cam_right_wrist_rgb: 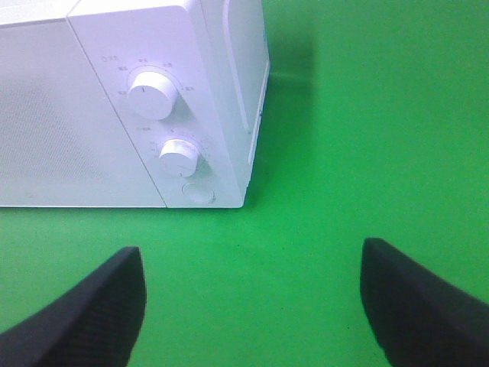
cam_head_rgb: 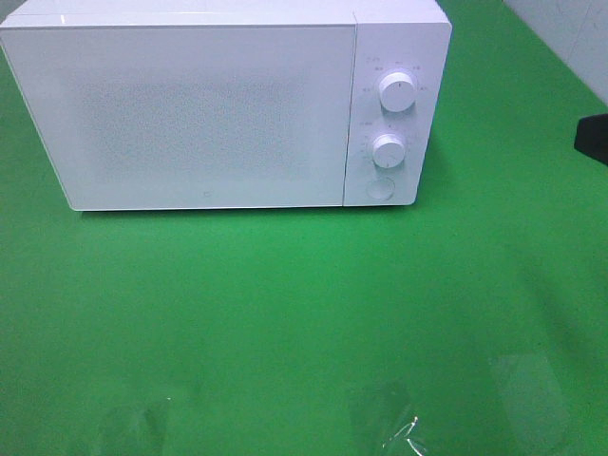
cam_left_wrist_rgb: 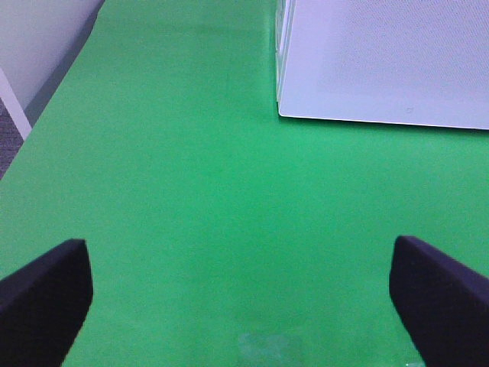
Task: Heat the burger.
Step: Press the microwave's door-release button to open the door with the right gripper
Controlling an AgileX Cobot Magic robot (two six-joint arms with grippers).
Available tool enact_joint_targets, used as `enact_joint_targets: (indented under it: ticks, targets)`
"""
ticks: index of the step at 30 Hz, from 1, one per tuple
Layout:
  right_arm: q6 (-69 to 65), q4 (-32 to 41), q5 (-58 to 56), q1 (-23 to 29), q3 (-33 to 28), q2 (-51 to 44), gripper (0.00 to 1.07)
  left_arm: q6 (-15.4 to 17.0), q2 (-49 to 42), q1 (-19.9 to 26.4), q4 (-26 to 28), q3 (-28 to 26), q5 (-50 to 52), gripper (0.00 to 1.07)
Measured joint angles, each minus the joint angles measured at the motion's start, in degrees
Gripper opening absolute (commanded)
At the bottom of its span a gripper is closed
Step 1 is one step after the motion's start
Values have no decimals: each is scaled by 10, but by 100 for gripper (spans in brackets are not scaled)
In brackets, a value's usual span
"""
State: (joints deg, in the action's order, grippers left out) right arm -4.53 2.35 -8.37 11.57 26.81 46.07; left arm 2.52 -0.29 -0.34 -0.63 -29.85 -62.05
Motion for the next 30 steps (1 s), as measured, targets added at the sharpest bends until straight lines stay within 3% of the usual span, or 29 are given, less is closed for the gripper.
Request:
enact_joint_targets:
  ticks: [19, 23, 25, 27, 30]
  targets:
    - [-5, 6, 438, 2, -131, 199, 76, 0, 0, 0, 0, 0, 0, 98]
    - [2, 36, 480, 23, -136, 235, 76, 0, 0, 0, 0, 0, 0, 98]
    - [22, 66, 506, 48, -136, 258, 76, 0, 0, 0, 0, 0, 0, 98]
    - [70, 152, 575, 113, -135, 311, 76, 0, 0, 0, 0, 0, 0, 98]
    - [81, 176, 595, 129, -135, 325, 76, 0, 0, 0, 0, 0, 0, 98]
